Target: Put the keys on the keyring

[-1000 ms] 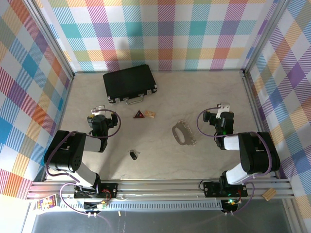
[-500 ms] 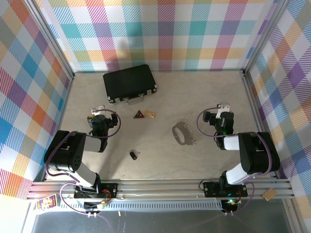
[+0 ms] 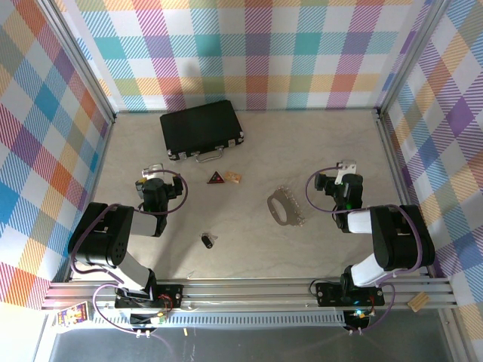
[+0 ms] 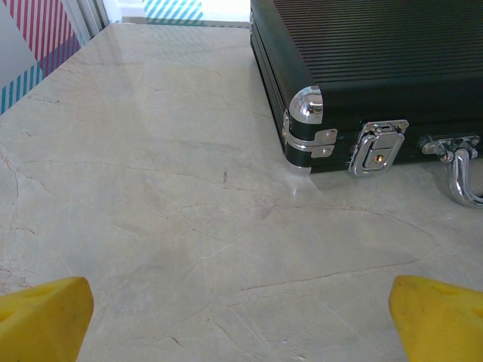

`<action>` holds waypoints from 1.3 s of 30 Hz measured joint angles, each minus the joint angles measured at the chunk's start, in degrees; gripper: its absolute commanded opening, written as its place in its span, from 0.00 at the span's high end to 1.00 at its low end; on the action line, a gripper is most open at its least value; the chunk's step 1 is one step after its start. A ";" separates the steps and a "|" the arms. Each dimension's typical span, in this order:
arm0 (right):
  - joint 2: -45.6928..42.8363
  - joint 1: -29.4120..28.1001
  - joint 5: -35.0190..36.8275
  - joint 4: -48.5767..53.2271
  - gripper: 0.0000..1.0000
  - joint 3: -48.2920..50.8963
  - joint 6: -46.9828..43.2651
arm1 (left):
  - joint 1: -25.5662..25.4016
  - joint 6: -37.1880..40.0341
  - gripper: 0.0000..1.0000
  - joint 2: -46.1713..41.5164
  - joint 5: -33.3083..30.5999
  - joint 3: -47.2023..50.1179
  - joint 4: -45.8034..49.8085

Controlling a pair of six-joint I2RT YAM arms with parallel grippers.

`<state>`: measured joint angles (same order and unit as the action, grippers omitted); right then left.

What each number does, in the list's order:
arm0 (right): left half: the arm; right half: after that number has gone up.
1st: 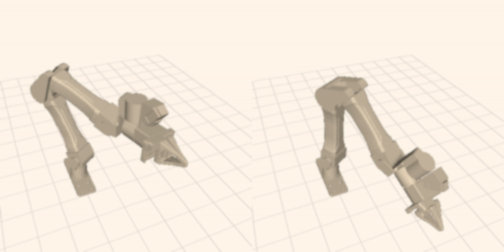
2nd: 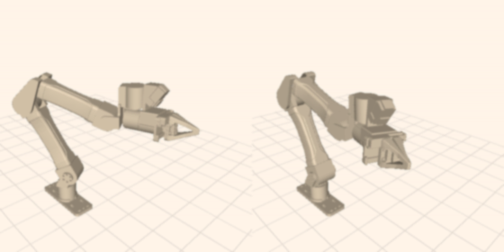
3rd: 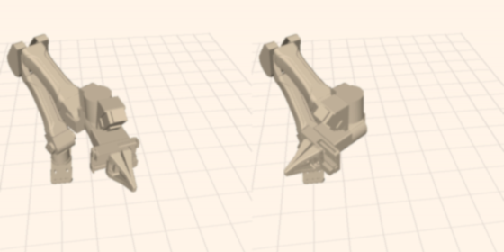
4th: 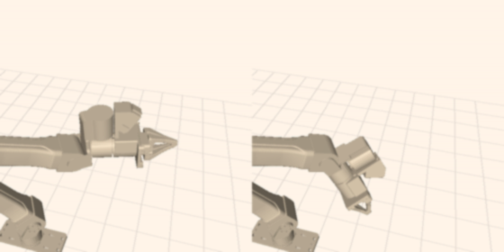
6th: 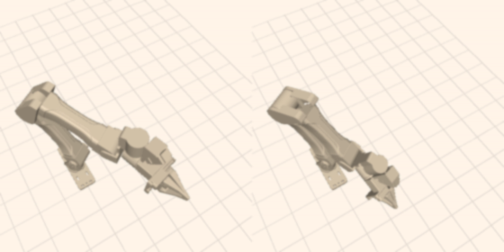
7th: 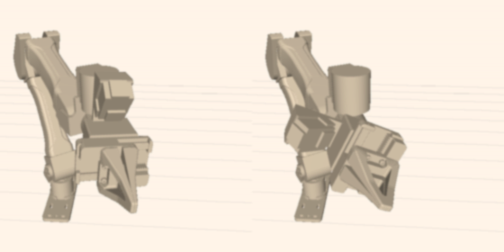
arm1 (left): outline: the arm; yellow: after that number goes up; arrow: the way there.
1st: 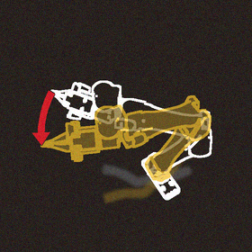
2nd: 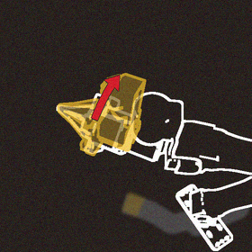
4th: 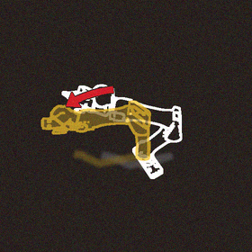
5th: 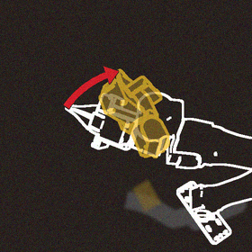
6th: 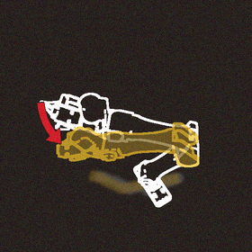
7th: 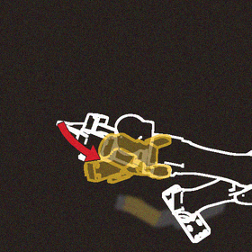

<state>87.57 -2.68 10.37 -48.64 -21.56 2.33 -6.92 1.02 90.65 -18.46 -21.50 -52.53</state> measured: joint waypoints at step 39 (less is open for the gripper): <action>-33.59 -8.59 -17.31 71.41 0.01 -10.84 25.38 | -30.80 -22.88 0.00 -19.63 22.32 -26.36 67.17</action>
<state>53.98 -11.27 -6.94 22.76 -32.40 27.70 -37.71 -21.87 71.02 3.86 -47.86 14.63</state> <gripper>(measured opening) 0.990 0.998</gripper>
